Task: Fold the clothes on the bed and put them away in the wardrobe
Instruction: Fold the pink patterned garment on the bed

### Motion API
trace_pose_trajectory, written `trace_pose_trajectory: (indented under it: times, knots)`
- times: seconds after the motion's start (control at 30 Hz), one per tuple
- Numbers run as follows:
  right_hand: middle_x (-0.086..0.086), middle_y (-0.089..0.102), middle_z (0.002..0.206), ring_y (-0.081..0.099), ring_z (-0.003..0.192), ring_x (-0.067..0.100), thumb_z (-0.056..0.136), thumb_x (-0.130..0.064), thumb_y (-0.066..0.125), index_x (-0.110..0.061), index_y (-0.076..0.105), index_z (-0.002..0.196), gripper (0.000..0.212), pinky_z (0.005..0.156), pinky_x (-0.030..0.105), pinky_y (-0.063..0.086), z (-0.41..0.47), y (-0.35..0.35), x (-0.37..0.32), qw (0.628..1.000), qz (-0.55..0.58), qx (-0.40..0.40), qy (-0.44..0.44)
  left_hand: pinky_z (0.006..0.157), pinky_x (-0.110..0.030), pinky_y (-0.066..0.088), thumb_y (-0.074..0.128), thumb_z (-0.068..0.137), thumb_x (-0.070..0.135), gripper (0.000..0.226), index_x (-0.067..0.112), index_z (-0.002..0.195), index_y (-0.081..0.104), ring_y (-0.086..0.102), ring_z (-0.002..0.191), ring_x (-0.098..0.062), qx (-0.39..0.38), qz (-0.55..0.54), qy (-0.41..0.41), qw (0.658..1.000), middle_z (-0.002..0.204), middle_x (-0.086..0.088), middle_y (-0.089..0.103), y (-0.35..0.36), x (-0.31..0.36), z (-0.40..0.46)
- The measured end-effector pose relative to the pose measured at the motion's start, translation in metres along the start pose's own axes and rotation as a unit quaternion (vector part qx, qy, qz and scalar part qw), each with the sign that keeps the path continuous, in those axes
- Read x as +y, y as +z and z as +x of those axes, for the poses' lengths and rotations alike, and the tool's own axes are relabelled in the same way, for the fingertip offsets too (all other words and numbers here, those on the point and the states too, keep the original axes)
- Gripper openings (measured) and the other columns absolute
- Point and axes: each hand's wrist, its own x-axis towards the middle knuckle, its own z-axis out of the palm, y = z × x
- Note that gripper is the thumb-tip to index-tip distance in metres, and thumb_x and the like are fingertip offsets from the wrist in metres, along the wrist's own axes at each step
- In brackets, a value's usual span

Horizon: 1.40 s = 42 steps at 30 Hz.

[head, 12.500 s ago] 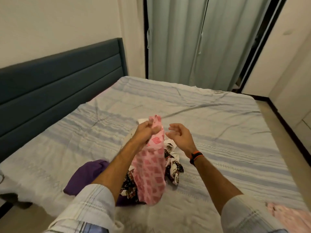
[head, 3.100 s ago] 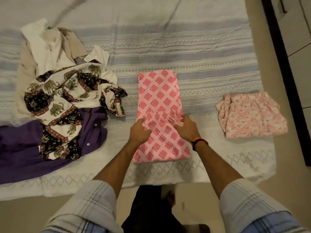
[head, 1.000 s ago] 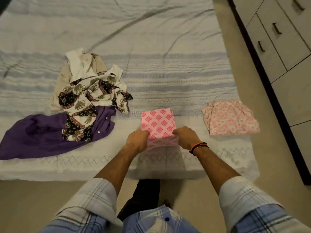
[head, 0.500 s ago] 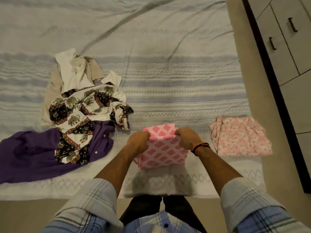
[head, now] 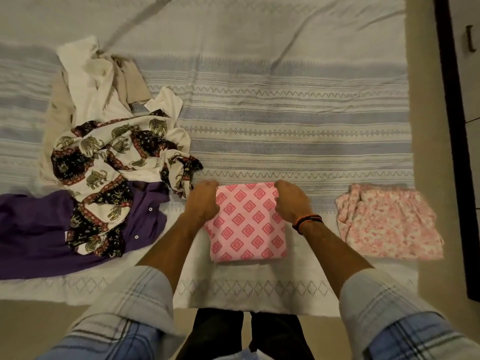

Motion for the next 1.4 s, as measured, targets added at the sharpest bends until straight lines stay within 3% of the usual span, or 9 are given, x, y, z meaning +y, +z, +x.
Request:
trace_pose_trajectory:
  times: [0.13,0.2,0.3,0.47,0.53,0.67,0.9,1.1,1.4]
  knots:
    - [0.013,0.062,0.118,0.061,0.107,0.031,0.090,-0.015,0.058,-0.006,0.052,0.127,0.039,0.088,0.040,0.053,0.000,0.039,0.020,0.994,0.066,-0.055,0.069,0.083,-0.039,0.057,0.063,0.084,0.015,0.026,0.014,0.110,0.056,0.062,0.095,-0.022,-0.041,-0.045,-0.087,0.994,0.115,-0.007,0.062,0.046,-0.024,-0.007]
    - [0.012,0.062,0.114,0.062,0.103,0.030,0.083,-0.025,0.063,-0.007,0.056,0.118,0.039,0.084,0.039,0.054,0.005,0.065,0.035,0.984,0.124,-0.071,0.111,0.091,-0.040,0.053,0.067,0.086,0.020,0.043,0.010,0.123,0.049,0.058,0.107,-0.029,-0.059,-0.075,-0.160,0.982,0.125,-0.013,0.052,0.070,-0.029,-0.012]
    - [0.006,0.061,0.116,0.060,0.099,0.019,0.063,-0.052,0.064,-0.016,0.059,0.112,0.061,0.086,0.036,0.054,0.019,0.122,0.067,0.960,0.216,-0.077,0.160,0.095,-0.043,0.047,0.080,0.077,0.032,0.076,0.004,0.134,0.038,0.048,0.123,-0.035,-0.049,-0.180,-0.272,0.944,0.134,-0.018,0.043,0.099,-0.034,-0.016]
    - [0.000,0.068,0.107,0.065,0.094,0.019,0.075,-0.034,0.081,-0.011,0.052,0.121,0.060,0.079,0.030,0.051,0.017,0.118,0.046,0.900,0.369,-0.030,0.229,0.078,-0.037,0.059,0.090,0.061,0.037,0.077,0.007,0.119,0.050,0.066,0.102,-0.027,0.000,-0.394,-0.352,0.849,0.116,-0.007,0.066,0.128,-0.041,-0.006]
    - [0.000,0.070,0.108,0.067,0.097,0.020,0.075,-0.036,0.082,-0.012,0.057,0.119,0.056,0.075,0.028,0.051,0.021,0.121,0.039,0.890,0.392,-0.041,0.228,0.081,-0.045,0.060,0.091,0.055,0.041,0.075,0.015,0.116,0.056,0.068,0.097,-0.023,-0.015,-0.451,-0.347,0.822,0.110,-0.002,0.070,0.131,-0.039,-0.004]
    - [0.001,0.069,0.118,0.064,0.106,0.023,0.082,-0.031,0.077,-0.016,0.062,0.121,0.045,0.092,0.037,0.051,0.019,0.122,0.026,0.889,0.403,-0.055,0.211,0.086,-0.047,0.058,0.078,0.080,0.015,0.033,0.018,0.110,0.066,0.069,0.099,-0.023,-0.064,-0.499,-0.301,0.810,0.106,-0.001,0.073,0.129,-0.023,-0.005]
    - [0.000,0.069,0.119,0.064,0.108,0.023,0.085,-0.027,0.073,-0.018,0.061,0.126,0.044,0.097,0.038,0.051,-0.023,0.092,0.022,0.887,0.422,-0.018,0.186,0.089,-0.043,0.056,0.079,0.077,0.018,0.059,0.018,0.130,0.054,0.066,0.107,-0.021,-0.064,-0.499,-0.253,0.826,0.118,0.002,0.069,0.100,-0.007,-0.031]
    - [-0.001,0.069,0.106,0.065,0.098,0.021,0.085,-0.025,0.073,-0.020,0.065,0.112,0.029,0.088,0.034,0.051,-0.080,0.052,0.029,0.881,0.442,0.022,0.165,0.096,-0.044,0.052,0.076,0.082,0.014,0.043,0.013,0.124,0.063,0.064,0.108,-0.024,-0.057,-0.487,-0.212,0.846,0.121,-0.005,0.068,0.065,0.035,-0.072]
    - [0.000,0.070,0.106,0.067,0.095,0.022,0.085,-0.026,0.074,-0.017,0.065,0.111,0.028,0.082,0.035,0.052,-0.130,0.003,0.100,0.886,0.441,0.050,0.130,0.080,-0.034,0.051,0.071,0.085,0.010,0.041,0.011,0.125,0.062,0.063,0.098,-0.021,-0.049,-0.493,-0.157,0.854,0.121,-0.005,0.068,0.066,0.125,-0.108]
